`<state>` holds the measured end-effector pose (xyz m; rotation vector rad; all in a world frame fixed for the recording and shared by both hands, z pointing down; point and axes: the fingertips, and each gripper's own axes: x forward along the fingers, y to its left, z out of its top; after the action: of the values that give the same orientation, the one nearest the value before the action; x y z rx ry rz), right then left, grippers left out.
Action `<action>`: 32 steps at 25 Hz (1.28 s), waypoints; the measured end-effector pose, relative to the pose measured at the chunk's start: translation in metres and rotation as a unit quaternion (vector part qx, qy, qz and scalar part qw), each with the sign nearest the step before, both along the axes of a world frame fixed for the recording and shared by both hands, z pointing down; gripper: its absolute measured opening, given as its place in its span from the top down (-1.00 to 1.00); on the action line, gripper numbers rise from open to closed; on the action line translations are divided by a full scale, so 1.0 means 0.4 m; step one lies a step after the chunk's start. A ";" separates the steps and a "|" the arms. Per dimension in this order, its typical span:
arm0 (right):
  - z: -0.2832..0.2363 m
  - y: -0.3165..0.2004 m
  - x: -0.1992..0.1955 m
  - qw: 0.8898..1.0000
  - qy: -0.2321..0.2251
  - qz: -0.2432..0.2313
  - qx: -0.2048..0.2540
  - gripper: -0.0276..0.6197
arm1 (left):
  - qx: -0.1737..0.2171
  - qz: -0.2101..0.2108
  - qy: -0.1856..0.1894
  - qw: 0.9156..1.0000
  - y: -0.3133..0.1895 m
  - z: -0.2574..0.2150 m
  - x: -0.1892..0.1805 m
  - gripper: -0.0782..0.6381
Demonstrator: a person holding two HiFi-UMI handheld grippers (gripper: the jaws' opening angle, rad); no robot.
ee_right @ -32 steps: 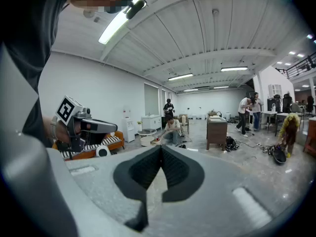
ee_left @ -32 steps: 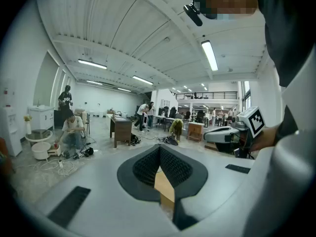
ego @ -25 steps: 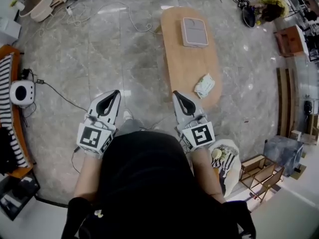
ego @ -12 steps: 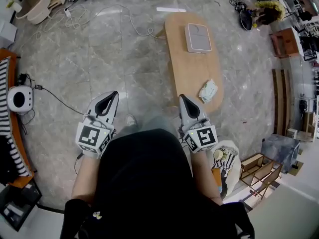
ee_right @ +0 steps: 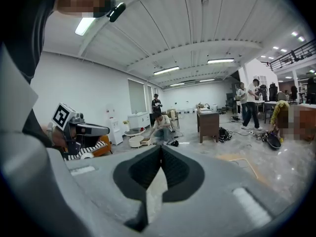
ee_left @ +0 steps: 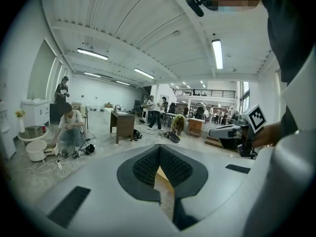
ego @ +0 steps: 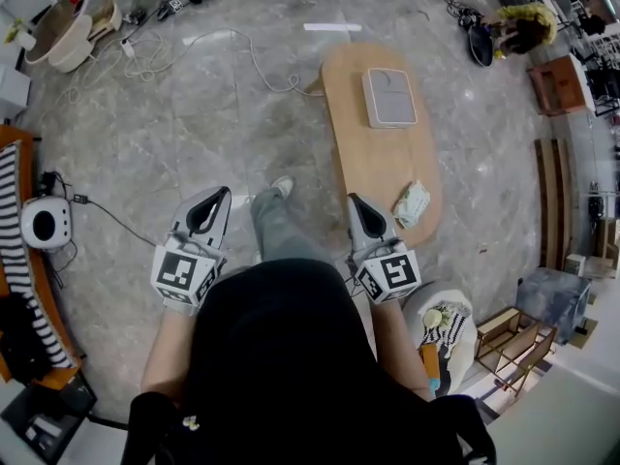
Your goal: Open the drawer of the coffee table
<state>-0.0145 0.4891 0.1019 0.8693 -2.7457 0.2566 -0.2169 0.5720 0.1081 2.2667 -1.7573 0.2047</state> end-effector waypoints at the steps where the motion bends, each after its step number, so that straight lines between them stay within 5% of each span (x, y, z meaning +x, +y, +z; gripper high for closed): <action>1: 0.002 -0.036 -0.011 1.000 0.001 0.000 0.001 0.92 | -0.001 0.005 -0.005 1.000 -0.039 -0.002 -0.010 0.74; 7: 0.042 -0.263 -0.087 1.000 0.012 0.008 -0.021 0.92 | -0.014 0.018 -0.014 1.000 -0.294 0.003 -0.093 0.74; 17: 0.111 -0.624 -0.085 0.997 0.008 0.046 -0.055 0.92 | -0.052 0.084 -0.040 0.994 -0.729 0.064 -0.081 0.74; 32: 0.189 -0.845 -0.003 0.985 0.000 0.141 -0.102 0.92 | -0.096 0.207 -0.079 0.971 -1.120 0.163 0.002 0.74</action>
<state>-0.0157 0.1510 0.1776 1.1962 -2.5322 0.5787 -0.2161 0.1240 0.1731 2.4984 -1.2421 0.6228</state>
